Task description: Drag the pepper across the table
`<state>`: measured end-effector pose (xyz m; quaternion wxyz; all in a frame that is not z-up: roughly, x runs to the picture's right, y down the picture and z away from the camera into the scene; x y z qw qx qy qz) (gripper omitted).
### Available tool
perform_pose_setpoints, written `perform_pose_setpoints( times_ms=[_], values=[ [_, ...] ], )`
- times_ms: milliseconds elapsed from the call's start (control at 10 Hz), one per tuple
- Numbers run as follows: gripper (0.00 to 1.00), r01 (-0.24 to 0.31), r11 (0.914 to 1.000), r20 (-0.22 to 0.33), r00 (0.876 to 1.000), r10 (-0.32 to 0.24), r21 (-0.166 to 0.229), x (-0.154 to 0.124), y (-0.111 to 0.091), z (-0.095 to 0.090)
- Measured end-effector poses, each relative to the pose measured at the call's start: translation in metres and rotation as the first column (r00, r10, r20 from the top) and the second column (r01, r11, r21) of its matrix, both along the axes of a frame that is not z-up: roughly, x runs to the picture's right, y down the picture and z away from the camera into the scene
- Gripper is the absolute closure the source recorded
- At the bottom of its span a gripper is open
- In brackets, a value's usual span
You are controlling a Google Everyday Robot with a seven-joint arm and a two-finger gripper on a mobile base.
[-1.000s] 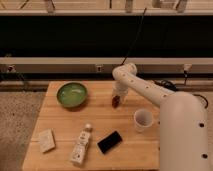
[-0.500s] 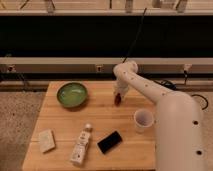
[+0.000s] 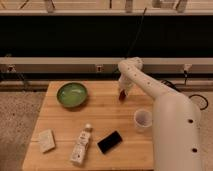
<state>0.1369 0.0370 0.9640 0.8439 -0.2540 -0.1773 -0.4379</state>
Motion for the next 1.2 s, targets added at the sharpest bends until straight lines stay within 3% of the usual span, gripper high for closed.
perform_pose_setpoints(
  times_ms=[400, 1200],
  values=[
    [1.00, -0.011, 0.9999, -0.024, 1.000, 0.011, -0.004, 0.021, 0.008, -0.004],
    [1.00, -0.030, 0.9995, -0.068, 0.997, 0.031, 0.014, 0.055, -0.002, -0.002]
  ],
)
